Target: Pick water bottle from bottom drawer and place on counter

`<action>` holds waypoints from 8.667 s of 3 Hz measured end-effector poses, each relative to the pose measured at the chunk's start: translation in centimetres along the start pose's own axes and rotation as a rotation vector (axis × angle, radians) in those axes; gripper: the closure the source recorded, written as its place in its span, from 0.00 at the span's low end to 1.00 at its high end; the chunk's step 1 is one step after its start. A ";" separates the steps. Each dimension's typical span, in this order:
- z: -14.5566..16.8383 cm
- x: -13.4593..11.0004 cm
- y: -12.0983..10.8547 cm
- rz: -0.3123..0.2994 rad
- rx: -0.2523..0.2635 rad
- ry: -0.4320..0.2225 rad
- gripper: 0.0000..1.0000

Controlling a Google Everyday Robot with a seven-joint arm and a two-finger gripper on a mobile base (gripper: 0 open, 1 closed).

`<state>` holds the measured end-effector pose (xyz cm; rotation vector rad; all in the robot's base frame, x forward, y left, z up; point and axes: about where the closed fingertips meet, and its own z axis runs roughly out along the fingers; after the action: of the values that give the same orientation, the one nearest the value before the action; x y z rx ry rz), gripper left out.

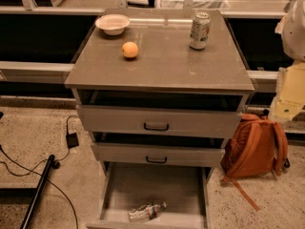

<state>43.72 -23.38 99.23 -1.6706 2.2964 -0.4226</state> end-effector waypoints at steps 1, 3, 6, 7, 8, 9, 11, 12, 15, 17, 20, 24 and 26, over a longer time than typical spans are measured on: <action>0.0 0.0 0.0 0.000 0.000 0.000 0.00; 11.9 -4.7 5.5 0.054 -0.198 -0.237 0.00; 23.1 -11.3 11.6 -0.025 -0.310 -0.447 0.00; 28.9 -14.0 15.0 -0.019 -0.386 -0.633 0.00; 34.5 -15.5 17.0 -0.046 -0.385 -0.779 0.00; 39.0 -15.9 19.1 -0.140 -0.437 -0.896 0.00; 43.9 -15.9 20.0 -0.155 -0.453 -0.912 0.00; 51.6 -15.3 22.7 -0.199 -0.455 -0.871 0.00; 61.6 -14.5 27.9 -0.334 -0.535 -0.822 0.00; 71.3 -17.1 30.2 -0.320 -0.479 -0.787 0.28; 81.9 -18.5 34.9 -0.366 -0.482 -0.730 0.44; 72.6 -18.5 30.5 -0.446 -0.331 -0.960 1.00; 51.4 -8.5 26.4 -0.357 -0.364 -0.934 1.00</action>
Offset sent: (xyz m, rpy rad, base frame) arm 0.0536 0.0702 -0.1479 0.4389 0.0539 0.1037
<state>42.75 -11.41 42.09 -1.8707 1.4284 0.6375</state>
